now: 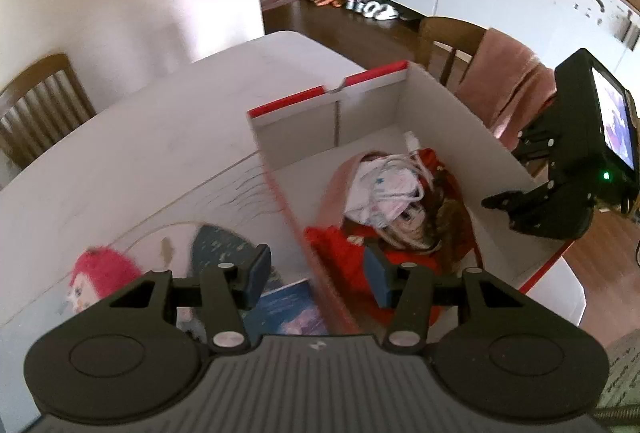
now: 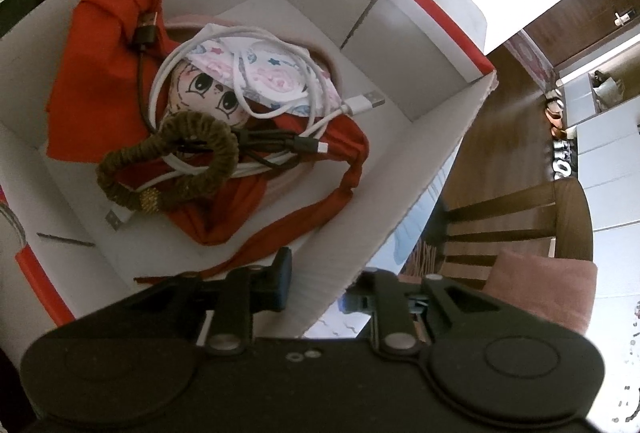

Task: Organize objects
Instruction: 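Carry the blue booklet with the left gripper toward the box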

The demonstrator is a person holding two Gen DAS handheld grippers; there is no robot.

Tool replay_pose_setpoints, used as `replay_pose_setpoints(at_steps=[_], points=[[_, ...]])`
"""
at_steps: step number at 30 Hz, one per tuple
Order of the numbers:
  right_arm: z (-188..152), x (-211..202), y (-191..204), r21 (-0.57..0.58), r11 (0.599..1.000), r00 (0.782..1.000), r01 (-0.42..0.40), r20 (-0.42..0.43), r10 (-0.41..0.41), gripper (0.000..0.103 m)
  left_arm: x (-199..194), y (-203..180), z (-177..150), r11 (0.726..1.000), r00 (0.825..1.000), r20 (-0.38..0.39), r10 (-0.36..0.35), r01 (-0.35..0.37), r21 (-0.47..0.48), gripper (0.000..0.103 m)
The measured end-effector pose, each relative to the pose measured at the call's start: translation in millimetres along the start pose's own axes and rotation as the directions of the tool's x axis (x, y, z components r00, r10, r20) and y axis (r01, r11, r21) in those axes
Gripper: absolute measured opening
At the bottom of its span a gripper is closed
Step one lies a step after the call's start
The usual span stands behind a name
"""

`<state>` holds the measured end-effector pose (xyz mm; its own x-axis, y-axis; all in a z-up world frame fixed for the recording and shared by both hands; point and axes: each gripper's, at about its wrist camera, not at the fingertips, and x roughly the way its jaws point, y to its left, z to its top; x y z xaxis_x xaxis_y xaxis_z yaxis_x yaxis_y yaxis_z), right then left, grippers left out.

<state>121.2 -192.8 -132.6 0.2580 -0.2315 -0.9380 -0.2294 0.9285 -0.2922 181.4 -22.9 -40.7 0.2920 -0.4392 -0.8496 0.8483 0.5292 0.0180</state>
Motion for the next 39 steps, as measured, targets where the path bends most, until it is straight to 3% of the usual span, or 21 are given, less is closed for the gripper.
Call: replay_pose_setpoints(at_steps=[6,12,18,24,34,39], points=[[-2.0,-1.9,-2.6,-0.002,1.000,1.000,-0.012,0.009,0.012,0.020,10.4,4.3,7.2,1.000,1.000,-0.010,0.028,-0.028,-0.015,0.049],[-3.1,0.3,-10.3,0.038,0.999,1.000,-0.003,0.011,0.003,0.017,16.9,38.3,-15.7,0.992,0.995,-0.054,0.085,-0.090,-0.087,0.051],[-3.6,0.4,-13.9,0.029,1.000,1.000,-0.011,0.005,0.010,0.017,31.6,40.1,-41.9,0.994,0.992,-0.102,0.071,-0.079,-0.081,0.068],[-2.1,0.0,-14.1,0.030,0.999,1.000,-0.014,0.000,0.014,0.017,63.6,27.4,-62.7,0.996,0.986,-0.158,0.048,-0.059,-0.065,0.069],[-0.9,2.3,-14.4,0.043,0.999,1.000,-0.005,-0.006,0.006,0.018,105.8,34.3,-74.7,0.984,0.980,-0.199,-0.006,-0.029,-0.175,0.070],[0.7,2.3,-13.3,0.047,0.999,1.000,-0.004,-0.003,0.004,0.018,121.7,36.3,-78.0,0.979,0.973,-0.230,0.000,-0.047,-0.199,0.070]])
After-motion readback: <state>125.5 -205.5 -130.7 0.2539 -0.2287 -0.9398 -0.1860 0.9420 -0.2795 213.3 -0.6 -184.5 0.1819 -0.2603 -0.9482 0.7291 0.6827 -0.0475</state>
